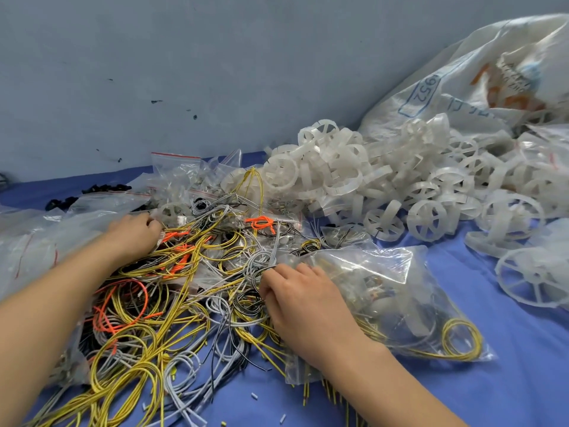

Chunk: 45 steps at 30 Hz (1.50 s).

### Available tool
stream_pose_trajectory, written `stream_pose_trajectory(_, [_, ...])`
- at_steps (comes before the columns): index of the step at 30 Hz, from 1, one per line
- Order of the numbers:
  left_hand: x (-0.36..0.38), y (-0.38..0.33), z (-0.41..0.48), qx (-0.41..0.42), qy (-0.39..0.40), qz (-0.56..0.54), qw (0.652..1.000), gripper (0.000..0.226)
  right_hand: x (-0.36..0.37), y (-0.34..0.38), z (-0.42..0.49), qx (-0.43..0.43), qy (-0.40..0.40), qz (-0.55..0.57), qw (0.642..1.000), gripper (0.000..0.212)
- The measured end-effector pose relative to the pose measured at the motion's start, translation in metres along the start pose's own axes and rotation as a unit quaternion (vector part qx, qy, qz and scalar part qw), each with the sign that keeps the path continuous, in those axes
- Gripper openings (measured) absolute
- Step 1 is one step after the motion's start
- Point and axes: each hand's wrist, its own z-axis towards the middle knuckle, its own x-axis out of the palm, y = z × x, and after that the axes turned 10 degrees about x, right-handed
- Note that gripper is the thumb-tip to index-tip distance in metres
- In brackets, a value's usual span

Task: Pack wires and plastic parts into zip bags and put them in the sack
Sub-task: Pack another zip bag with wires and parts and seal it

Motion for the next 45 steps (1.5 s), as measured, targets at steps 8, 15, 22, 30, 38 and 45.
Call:
stream_pose_trajectory(8, [0.002, 0.004, -0.022, 0.007, 0.018, 0.012, 1.0, 0.053, -0.001, 0.019, -0.021, -0.02, -0.079, -0.031, 0.996, 0.029])
stream_pose_trajectory(15, [-0.003, -0.005, -0.039, 0.009, 0.02, 0.004, 1.0, 0.053, -0.005, 0.012, -0.023, -0.044, -0.065, -0.03, 0.996, 0.035])
stream_pose_trajectory(22, [-0.004, -0.002, -0.038, 0.003, 0.04, -0.007, 0.999, 0.052, -0.009, 0.007, -0.023, -0.066, -0.043, -0.039, 0.996, 0.044])
stream_pose_trajectory(30, [-0.027, -0.046, -0.096, 0.123, -0.097, -0.003, 0.988, 0.046, -0.009, 0.009, -0.033, -0.061, -0.04, -0.084, 0.994, 0.044])
stream_pose_trajectory(38, [0.011, -0.071, -0.226, 0.232, -0.196, -0.093, 0.948, 0.055, -0.01, 0.011, -0.048, 0.053, -0.047, 0.001, 0.997, 0.027])
stream_pose_trajectory(45, [-0.002, -0.072, -0.231, 0.209, -0.194, -0.111, 0.952, 0.064, -0.051, 0.011, -0.037, 0.091, -0.098, 0.197, 0.971, 0.039])
